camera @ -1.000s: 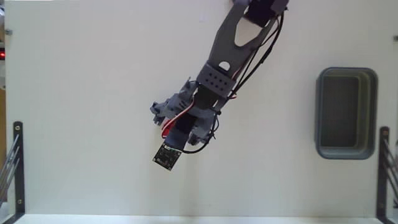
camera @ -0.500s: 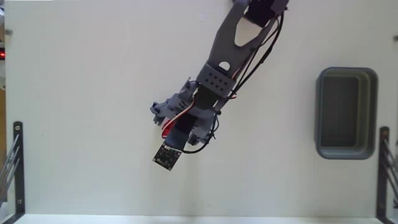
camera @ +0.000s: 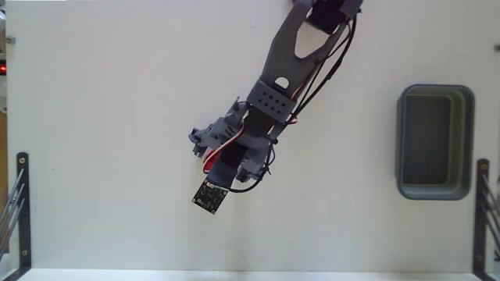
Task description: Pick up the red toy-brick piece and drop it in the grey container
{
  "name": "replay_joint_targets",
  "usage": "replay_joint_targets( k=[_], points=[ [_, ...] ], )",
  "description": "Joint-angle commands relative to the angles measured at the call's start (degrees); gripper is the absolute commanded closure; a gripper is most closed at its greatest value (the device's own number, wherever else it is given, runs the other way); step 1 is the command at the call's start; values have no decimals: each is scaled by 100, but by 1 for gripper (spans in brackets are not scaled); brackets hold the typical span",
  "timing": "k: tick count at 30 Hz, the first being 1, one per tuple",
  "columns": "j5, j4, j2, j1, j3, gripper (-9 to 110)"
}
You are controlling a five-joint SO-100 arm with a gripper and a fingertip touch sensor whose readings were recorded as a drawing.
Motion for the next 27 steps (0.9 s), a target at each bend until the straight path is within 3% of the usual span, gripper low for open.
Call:
replay_joint_targets(
  k=[1,27],
  points=[
    [9,-108,207,56,-29,1],
    [9,-108,207,56,-29,9]
  ],
)
